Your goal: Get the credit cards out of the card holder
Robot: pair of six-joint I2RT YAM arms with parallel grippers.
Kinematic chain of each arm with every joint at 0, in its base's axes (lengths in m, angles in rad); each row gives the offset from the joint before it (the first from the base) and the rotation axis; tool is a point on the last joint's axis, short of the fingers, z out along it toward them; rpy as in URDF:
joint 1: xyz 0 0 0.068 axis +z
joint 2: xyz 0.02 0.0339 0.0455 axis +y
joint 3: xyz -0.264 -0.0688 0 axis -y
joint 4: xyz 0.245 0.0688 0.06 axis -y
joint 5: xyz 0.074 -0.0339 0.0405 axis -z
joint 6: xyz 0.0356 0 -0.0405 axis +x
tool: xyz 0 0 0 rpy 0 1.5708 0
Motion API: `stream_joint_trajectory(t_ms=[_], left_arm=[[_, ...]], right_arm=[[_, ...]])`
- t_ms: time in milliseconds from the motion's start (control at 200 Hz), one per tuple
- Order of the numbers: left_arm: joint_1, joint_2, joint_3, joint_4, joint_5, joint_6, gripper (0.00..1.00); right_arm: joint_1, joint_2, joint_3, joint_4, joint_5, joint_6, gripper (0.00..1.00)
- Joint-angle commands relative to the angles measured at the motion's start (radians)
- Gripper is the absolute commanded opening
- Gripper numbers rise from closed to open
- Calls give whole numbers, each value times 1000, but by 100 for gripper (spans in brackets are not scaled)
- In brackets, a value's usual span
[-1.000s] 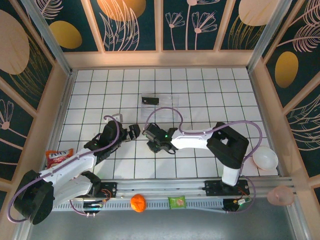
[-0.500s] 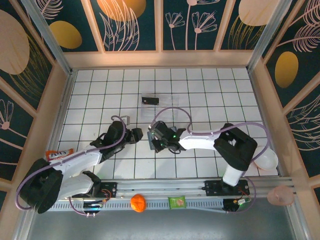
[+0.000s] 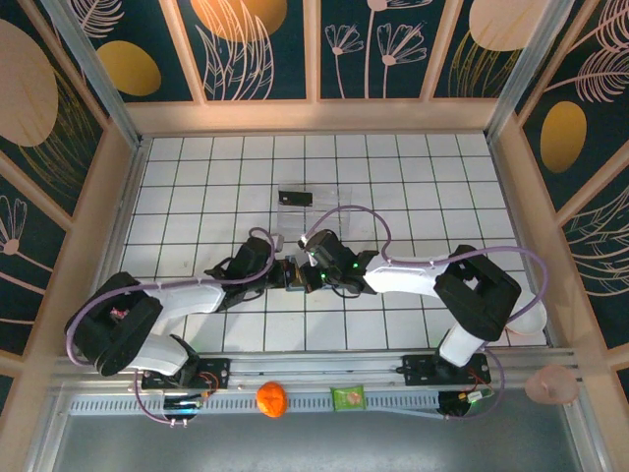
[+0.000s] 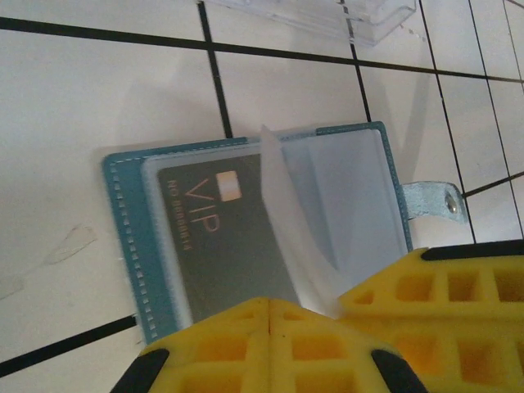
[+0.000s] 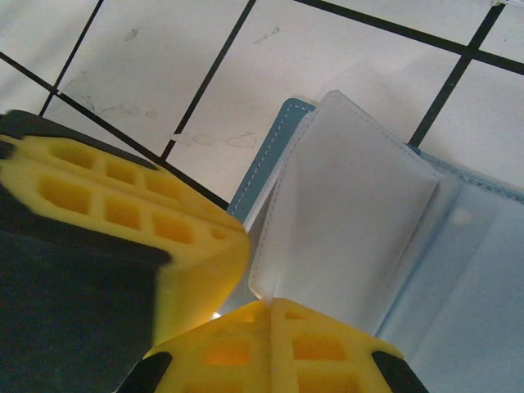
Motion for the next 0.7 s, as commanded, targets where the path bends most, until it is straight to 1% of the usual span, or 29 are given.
stream_joint_trajectory(t_ms=[0, 280, 440, 495, 540, 565, 691], left_arm=[[-3, 37, 30, 4, 37, 7, 0], [-3, 115, 37, -93, 34, 13, 0], [-4, 155, 37, -89, 63, 13, 0], [-3, 153, 41, -97, 58, 20, 0], [-3, 149, 42, -98, 57, 24, 0], [-3, 147, 43, -99, 56, 24, 0], [-4, 145, 44, -98, 54, 24, 0]], right_arm=[[4, -9, -16, 34, -11, 28, 0], [4, 2, -14, 5, 24, 55, 0], [3, -19, -23, -40, 74, 95, 0], [1, -34, -35, -63, 120, 118, 0], [1, -49, -50, -77, 142, 137, 3], [0, -59, -58, -86, 156, 148, 6], [-1, -114, -104, -116, 223, 203, 27]])
